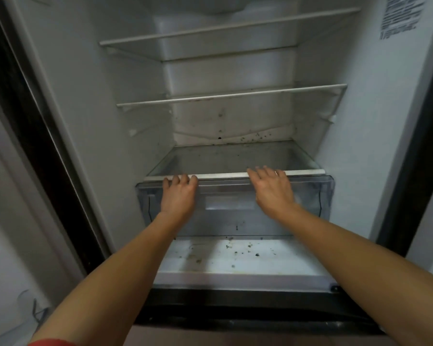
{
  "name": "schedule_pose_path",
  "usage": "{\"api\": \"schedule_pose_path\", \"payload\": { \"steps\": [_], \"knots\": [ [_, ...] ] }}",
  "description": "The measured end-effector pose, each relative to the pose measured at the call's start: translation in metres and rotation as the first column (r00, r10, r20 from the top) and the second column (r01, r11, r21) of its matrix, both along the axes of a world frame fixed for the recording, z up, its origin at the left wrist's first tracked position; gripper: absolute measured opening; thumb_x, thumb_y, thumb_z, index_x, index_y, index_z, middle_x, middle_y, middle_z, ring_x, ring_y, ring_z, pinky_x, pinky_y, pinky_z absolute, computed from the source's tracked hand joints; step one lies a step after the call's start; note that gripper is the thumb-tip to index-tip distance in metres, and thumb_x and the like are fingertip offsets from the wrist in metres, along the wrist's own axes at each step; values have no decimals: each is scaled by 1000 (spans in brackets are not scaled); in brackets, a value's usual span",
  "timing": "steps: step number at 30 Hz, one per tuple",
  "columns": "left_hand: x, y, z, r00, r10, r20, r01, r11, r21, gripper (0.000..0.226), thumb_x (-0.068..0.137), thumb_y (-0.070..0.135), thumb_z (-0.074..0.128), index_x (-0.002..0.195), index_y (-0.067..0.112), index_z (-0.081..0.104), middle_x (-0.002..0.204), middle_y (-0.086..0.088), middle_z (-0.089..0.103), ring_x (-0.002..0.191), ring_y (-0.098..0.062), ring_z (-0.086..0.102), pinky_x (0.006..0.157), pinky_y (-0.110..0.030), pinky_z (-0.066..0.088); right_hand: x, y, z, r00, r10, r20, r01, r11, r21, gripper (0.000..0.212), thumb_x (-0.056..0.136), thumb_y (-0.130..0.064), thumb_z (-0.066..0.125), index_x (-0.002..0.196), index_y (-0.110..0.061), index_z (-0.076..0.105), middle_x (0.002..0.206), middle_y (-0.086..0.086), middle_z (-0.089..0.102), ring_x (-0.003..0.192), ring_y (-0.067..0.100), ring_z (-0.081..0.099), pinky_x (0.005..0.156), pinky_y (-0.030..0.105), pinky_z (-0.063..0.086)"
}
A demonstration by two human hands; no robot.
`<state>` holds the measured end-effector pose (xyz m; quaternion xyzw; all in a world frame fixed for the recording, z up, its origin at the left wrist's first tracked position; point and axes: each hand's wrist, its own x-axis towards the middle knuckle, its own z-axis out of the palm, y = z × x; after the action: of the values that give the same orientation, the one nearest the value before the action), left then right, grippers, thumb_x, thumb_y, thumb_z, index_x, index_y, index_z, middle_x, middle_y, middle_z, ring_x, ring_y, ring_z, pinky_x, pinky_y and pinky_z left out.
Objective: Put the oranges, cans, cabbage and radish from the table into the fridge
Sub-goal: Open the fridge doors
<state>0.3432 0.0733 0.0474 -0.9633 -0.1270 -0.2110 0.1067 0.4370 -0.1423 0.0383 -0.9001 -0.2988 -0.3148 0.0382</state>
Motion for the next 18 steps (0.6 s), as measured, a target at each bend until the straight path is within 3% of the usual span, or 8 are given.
{"api": "schedule_pose_path", "payload": {
  "steps": [4,7,12,18],
  "knots": [
    [-39,-5,2,997,-57,57,57,998,-6,43,81,1,48,123,10,48,121,-16,54,114,-36,46,100,-48,31,-45,-11,8,999,-44,12,44,999,-17,37,67,1,64,102,-9,63,95,13,68,89,34,61,75,41,43],
    [-72,-10,8,994,-106,20,106,994,2,34,84,5,51,117,10,48,120,-15,54,111,-36,46,91,-43,33,-78,-21,8,999,-52,-7,52,999,-14,35,65,-1,66,98,-11,64,88,11,67,83,33,61,70,38,39],
    [-124,-20,10,988,-153,36,152,988,27,28,87,6,49,115,12,47,118,-12,54,110,-33,47,90,-42,33,-130,-35,6,997,-57,45,57,998,14,30,60,2,69,86,-11,65,76,10,66,70,32,61,62,35,38],
    [-166,-30,11,984,-176,34,176,984,-3,26,88,11,50,114,15,47,116,-9,55,109,-31,47,87,-41,32,-174,-46,10,997,-74,5,74,997,-3,28,80,-5,56,105,-16,62,97,7,67,92,30,58,73,37,36]
  ]
}}
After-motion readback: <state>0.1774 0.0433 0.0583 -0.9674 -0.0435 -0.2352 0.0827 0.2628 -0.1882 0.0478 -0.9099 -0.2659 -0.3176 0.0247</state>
